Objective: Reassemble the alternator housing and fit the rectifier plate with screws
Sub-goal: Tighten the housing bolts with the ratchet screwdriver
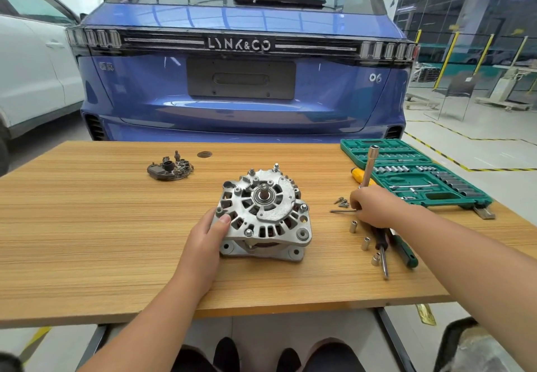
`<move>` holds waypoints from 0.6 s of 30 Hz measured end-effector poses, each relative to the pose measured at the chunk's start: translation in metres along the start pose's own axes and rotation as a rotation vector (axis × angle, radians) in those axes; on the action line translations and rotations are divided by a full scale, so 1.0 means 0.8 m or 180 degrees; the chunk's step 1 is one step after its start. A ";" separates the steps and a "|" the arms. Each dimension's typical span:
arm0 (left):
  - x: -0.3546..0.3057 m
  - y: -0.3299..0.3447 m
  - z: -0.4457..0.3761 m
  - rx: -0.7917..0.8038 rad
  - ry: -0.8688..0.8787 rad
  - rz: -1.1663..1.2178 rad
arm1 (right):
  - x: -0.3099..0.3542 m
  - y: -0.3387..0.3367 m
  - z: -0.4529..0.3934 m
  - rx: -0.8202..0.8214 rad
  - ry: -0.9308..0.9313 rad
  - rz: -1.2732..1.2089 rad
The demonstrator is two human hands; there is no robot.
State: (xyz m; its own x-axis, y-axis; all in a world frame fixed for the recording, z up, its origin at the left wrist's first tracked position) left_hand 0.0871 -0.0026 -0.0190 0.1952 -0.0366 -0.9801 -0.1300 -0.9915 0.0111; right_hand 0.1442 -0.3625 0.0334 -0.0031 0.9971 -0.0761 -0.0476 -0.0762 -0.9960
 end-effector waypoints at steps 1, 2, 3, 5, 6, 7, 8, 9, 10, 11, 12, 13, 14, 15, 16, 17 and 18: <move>-0.001 0.000 0.000 0.0011 0.0005 -0.0005 | 0.000 -0.004 0.001 -0.0099 -0.0013 -0.0155; 0.000 0.000 0.000 0.0019 -0.0005 -0.0005 | 0.001 -0.009 0.002 -0.0225 -0.0027 -0.0325; 0.000 0.000 0.000 0.0028 -0.0031 0.0005 | 0.002 -0.015 0.004 -0.0374 -0.0038 -0.0501; 0.000 0.000 0.001 0.0029 -0.0114 0.0031 | 0.008 -0.030 0.010 -0.0720 -0.0045 -0.0881; -0.001 0.000 0.003 0.0023 -0.0166 0.0036 | 0.013 -0.039 0.015 -0.0907 -0.0053 -0.1093; -0.001 0.000 0.003 -0.0002 -0.0226 0.0040 | 0.020 -0.048 0.020 -0.1087 -0.0077 -0.1325; -0.001 0.000 0.004 -0.0065 -0.0294 0.0050 | 0.028 -0.059 0.026 -0.1247 -0.0120 -0.1570; 0.001 -0.002 0.005 -0.0160 -0.0365 0.0054 | 0.038 -0.069 0.033 -0.1404 -0.0179 -0.1819; 0.003 -0.004 0.005 -0.0228 -0.0443 0.0051 | 0.049 -0.080 0.040 -0.1576 -0.0235 -0.2062; 0.005 -0.006 0.005 -0.0245 -0.0496 0.0065 | 0.059 -0.091 0.048 -0.1767 -0.0269 -0.2302; 0.007 -0.007 0.004 -0.0248 -0.0543 0.0077 | 0.069 -0.102 0.055 -0.1967 -0.0285 -0.2554; 0.009 -0.008 0.004 -0.0258 -0.0565 0.0070 | 0.079 -0.113 0.063 -0.2155 -0.0292 -0.2838; 0.009 -0.009 0.004 -0.0291 -0.0548 0.0056 | 0.088 -0.123 0.071 -0.2312 -0.0300 -0.3135; 0.008 -0.010 0.005 -0.0327 -0.0525 0.0041 | 0.098 -0.132 0.078 -0.2418 -0.0318 -0.3404; 0.006 -0.011 0.006 -0.0339 -0.0498 0.0035 | 0.109 -0.139 0.086 -0.2463 -0.0356 -0.3613; 0.004 -0.011 0.006 -0.0309 -0.0462 0.0042 | 0.119 -0.145 0.092 -0.2453 -0.0421 -0.3755; 0.002 -0.012 0.007 -0.0257 -0.0427 0.0055 | 0.129 -0.150 0.098 -0.2412 -0.0511 -0.3840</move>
State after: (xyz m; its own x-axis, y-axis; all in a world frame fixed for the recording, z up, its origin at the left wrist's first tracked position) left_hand 0.0832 0.0072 -0.0218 0.0612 -0.0420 -0.9972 -0.0526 -0.9979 0.0388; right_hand 0.0711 -0.2502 0.1484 -0.4582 0.4368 0.7742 0.4319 0.8706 -0.2355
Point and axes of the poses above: each hand's wrist, its own z-axis away from the middle knuckle, its own y-axis out of the palm, x = y × z, the point moved 3 cm from there along -z, towards the middle knuckle, and after that the axes turned 1 degree about -z, right-handed, at the moved point
